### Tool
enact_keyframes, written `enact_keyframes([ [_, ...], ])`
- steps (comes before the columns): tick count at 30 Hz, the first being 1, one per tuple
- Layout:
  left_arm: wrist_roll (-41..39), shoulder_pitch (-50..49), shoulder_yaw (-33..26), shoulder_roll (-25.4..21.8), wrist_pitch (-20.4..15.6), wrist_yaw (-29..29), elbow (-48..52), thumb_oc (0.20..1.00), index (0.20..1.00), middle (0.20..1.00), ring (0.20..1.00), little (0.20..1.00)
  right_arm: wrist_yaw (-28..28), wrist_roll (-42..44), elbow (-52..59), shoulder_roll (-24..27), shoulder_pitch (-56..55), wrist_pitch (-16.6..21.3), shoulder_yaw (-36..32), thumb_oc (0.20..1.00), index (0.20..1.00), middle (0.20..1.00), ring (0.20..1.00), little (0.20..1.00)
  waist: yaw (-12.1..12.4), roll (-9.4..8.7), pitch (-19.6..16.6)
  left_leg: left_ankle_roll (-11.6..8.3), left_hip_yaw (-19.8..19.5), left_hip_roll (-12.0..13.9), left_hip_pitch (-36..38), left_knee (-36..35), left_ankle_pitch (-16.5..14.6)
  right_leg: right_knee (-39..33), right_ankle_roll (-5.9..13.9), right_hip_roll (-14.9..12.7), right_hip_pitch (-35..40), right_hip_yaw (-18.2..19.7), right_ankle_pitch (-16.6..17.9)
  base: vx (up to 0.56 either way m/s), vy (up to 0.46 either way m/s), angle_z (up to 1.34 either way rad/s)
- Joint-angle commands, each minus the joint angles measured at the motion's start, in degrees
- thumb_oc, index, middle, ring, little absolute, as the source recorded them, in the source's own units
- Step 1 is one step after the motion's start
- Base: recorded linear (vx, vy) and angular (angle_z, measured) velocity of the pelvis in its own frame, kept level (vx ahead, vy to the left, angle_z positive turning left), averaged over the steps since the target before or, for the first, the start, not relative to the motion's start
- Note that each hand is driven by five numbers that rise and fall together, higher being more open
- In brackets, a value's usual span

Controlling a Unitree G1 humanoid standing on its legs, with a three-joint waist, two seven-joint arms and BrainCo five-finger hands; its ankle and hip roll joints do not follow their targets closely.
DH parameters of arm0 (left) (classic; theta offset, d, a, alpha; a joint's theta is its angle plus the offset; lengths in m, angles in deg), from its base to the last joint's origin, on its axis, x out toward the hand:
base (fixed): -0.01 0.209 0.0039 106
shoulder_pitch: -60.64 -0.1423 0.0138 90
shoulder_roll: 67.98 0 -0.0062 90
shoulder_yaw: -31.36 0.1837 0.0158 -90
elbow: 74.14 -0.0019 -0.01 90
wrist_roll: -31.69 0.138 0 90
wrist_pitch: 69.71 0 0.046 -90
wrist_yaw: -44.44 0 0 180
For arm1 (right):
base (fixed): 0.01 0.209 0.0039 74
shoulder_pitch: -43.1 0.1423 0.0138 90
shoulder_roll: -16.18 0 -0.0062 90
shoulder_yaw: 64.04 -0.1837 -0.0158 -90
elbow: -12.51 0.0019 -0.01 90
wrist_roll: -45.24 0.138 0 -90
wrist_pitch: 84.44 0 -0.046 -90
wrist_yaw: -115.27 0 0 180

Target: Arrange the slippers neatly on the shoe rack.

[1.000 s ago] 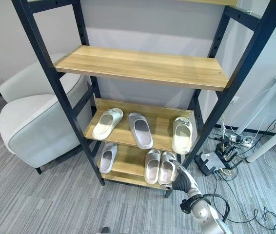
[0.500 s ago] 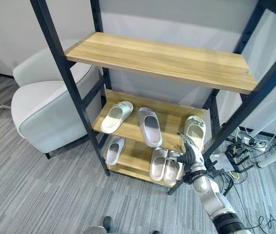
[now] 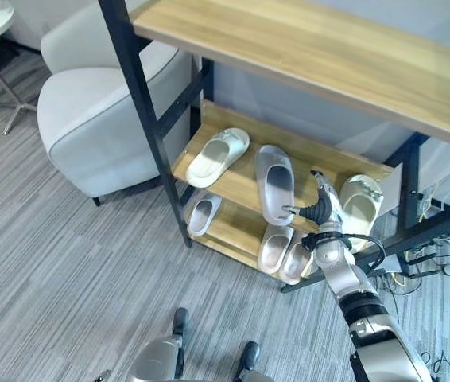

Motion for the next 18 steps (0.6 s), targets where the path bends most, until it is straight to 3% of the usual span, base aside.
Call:
enact_keyframes([
  [1,-4.59,2.47,3.09,-2.07,-2.81,-0.69,1.09,1.0,1.0,1.0,1.0,1.0,3.37,3.99,-0.36,5.06,6.59,2.03,-0.8,1.0,1.0,1.0,1.0,1.0,1.33,-0.43,1.37,-0.64,-3.43,-0.95,-6.28,8.9,-7.57,8.19,3.42,-3.32,-0.08,3.14,-8.67,0.01,0.023,0.04],
  [11,-7.52,3.74,5.64,-2.51,-5.16,0.54,3.76,1.0,1.0,1.0,1.0,1.0,6.35,6.3,-8.26,10.79,14.58,1.79,-1.37,1.0,1.0,1.0,1.0,1.0,2.39,1.87,2.52,-0.8,-4.03,-3.24,-10.71,9.64,-7.5,8.11,4.2,-5.05,-2.7,2.48,-7.78,0.05,0.038,0.09],
  [18,-7.79,4.2,6.78,-2.65,-5.81,0.9,2.75,1.0,1.0,1.0,1.0,1.0,4.74,11.46,-16.79,10.51,20.49,2.34,0.93,1.0,1.0,1.0,1.0,1.0,3.69,1.92,1.54,-0.48,-3.97,-4.84,-12.86,9.26,-7.55,5.69,5.17,-6.32,-2.74,1.86,-6.08,0.05,0.039,0.03],
])
